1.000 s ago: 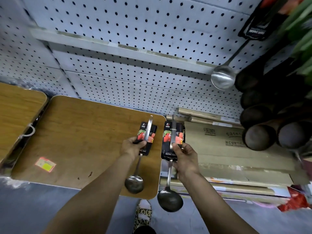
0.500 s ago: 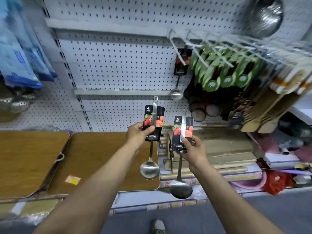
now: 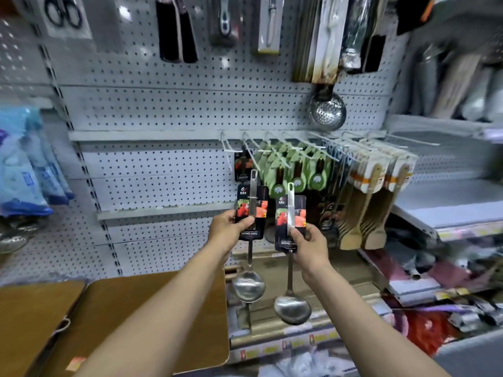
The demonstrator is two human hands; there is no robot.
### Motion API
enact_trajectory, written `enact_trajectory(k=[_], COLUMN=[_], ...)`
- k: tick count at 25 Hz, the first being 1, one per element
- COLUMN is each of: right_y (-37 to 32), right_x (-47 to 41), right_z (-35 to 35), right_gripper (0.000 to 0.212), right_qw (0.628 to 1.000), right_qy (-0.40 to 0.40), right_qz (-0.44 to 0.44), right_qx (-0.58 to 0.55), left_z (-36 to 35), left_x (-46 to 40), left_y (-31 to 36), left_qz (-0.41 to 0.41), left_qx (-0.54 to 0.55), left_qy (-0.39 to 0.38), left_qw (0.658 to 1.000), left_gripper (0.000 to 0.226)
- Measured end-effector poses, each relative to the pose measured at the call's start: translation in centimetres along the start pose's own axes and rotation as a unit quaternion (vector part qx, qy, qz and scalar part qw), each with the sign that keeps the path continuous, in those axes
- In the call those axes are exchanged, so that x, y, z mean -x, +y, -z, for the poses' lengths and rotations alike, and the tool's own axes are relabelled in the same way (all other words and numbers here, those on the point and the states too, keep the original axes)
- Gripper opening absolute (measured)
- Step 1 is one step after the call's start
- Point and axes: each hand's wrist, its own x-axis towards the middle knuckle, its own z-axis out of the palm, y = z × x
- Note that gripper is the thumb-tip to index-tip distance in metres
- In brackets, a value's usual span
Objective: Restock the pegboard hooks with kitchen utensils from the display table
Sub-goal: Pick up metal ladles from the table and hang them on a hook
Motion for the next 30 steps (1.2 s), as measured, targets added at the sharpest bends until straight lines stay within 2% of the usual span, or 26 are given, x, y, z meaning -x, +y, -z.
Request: enact_trajectory(k=[5, 13, 24, 30], right_y=[-0.9, -0.5, 0.5, 0.0], right_x=[-5.5, -10.1, -12.7, -13.4], right_z=[2.6, 3.7, 1.2, -0.6], right_gripper=[0.004, 0.010, 0.010, 0.012], right_qw=[0.998, 0.991, 0.984, 0.981], right_qy=[-0.036, -0.125, -0.174, -0.195], right_qz=[0.021, 0.005, -0.031, -0.023], right_qx=[0.046, 0.045, 0.011, 0.004], left_z=[-4.4, -6.7, -5.8, -5.1], left_x=[-2.8, -6.3, -9.1, -14.0], left_y=[-0.3, -1.1, -2.9, -2.4], left_qz=[0.015, 0.047, 0.028, 0.034], left_qx=[-0.012, -0.011, 0.021, 0.009], left_qy=[0.043, 0.112, 0.087, 0.091], left_qw=[0.999, 0.993, 0.996, 0.995], left_gripper=[0.027, 0.018, 0.021, 0.026])
